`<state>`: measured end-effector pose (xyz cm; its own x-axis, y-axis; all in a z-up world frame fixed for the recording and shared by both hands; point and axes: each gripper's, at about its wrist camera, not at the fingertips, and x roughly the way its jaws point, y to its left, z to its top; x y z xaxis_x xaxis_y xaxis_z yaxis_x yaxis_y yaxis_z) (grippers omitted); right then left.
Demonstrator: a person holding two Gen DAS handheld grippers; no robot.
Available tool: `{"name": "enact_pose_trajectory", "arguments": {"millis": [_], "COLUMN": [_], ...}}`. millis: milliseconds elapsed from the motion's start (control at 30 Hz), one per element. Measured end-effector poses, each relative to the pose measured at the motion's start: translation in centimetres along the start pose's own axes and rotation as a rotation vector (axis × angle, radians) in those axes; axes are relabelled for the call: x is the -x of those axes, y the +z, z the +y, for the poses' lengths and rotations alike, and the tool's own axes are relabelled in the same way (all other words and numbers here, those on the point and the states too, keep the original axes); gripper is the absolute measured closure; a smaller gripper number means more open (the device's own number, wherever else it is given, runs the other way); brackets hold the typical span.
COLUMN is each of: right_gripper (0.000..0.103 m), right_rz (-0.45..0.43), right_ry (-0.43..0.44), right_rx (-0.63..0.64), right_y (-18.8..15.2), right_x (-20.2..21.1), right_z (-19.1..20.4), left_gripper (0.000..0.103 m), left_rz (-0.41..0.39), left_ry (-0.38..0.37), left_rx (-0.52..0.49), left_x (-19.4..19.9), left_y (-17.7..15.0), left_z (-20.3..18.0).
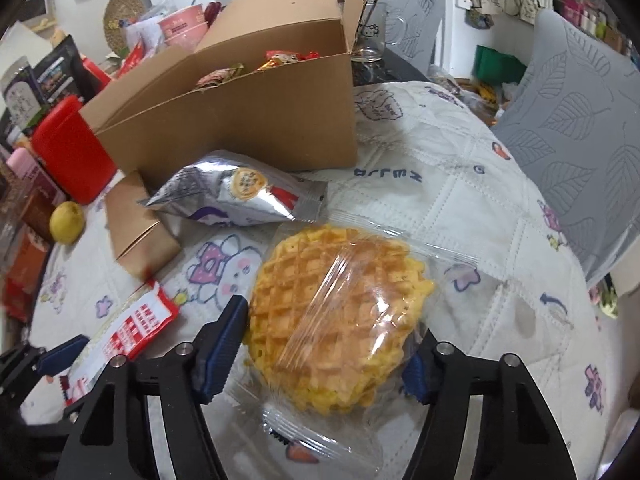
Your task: Organize snacks
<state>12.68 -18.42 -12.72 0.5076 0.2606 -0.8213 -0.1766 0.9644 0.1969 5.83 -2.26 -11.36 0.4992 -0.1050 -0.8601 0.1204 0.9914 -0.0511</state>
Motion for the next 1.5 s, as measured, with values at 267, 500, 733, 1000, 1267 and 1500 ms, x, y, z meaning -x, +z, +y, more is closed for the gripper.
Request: {"name": "enact_pose_trajectory", "arguments": {"millis": [267,500,733,1000,1267,1500], "right_gripper": [0.036,0.037,0.012,0.004,0.004,0.004], "right_rz": [0.06,0.077,0.031,-0.006,0.025,0.056], "right_ry": [0.146,0.148,0.101,0.069,0.049,-0.011], "right_rx": [0.131,0.157,0.126,0.101,0.086,0.074], "right_y": [-3.5,-5.8,-5.9,-5.5,-5.8,-6.2], "right_x": [3.5,5.2,5.2,4.7,4.0,2.7], "right_z": [0.5,-0.4,0.1,1.7,2.9,4.2], "left_gripper": [0.05,0.05,0.048,0.044,0.058,0.058], "left_rz": [0.0,0.016,0.068,0.02,0.003,-0.049], "left_ry": [-0.015,-0.033,-0.034,-0.014,-0.024,0.016], "left_rx": [0.012,-0.017,0.003,-0.039,-0.02,-0.024], "left_x": [1.5,1.7,-0.3,-0.7,-0.1,1.8], "left_y": [-1.4,-2.1,-1.5,-1.6,-1.5,-1.8], "left_z": [-0.2,-1.3,-1.0,-1.3,-0.1,0.3]}}
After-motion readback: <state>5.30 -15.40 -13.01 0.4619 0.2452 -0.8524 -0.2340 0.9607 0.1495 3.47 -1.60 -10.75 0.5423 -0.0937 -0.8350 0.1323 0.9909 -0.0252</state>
